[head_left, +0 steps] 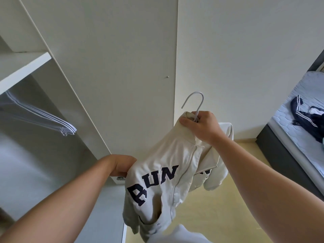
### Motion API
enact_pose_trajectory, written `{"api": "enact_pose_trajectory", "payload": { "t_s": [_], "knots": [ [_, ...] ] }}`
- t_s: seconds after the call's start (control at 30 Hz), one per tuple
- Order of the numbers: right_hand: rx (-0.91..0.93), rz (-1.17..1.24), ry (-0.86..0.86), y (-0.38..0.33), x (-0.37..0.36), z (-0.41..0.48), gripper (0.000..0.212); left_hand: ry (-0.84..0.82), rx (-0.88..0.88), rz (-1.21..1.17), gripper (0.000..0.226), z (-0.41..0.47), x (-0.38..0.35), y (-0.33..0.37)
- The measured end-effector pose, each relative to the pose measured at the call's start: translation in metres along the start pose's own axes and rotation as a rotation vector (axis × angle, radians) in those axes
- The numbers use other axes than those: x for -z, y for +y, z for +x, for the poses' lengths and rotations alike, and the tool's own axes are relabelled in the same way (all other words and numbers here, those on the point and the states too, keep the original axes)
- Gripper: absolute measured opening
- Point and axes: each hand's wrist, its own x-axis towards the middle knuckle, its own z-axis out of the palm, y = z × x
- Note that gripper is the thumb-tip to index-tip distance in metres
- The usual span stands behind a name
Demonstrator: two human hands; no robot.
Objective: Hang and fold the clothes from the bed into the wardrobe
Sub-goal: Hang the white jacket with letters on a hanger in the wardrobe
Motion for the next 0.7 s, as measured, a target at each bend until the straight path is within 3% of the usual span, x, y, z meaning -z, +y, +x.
{"api": "enact_pose_trajectory", "payload": {
  "t_s": [0.17, 0.37, 0.5, 0.6, 0.7],
  "knots": [
    [-0.103, 0.056, 0.175, -0.001, 0.006, 0.003, 0.040, 0.062, -0.018, -0.083, 0.027, 0.009, -0.004, -0.009],
    [-0.144, 0.028, 0.288, -0.001, 0.015, 0.007, 0.041, -0.033, -0.106, 0.010, 0.046, 0.005, 0.001, -0.009],
    [-0.139, 0.019, 0.314, 0.002, 0.018, 0.007, 0.040, -0.081, -0.147, 0.014, 0.074, 0.005, 0.014, -0.014],
    [-0.149, 0.003, 0.352, 0.006, 0.022, 0.007, 0.041, -0.112, -0.145, 0.038, 0.061, 0.005, 0.017, -0.015],
    [-0.167, -0.043, 0.370, 0.010, 0.023, 0.007, 0.040, 0.178, -0.127, 0.091, 0.026, 0.008, 0.014, -0.007]
  ]
}}
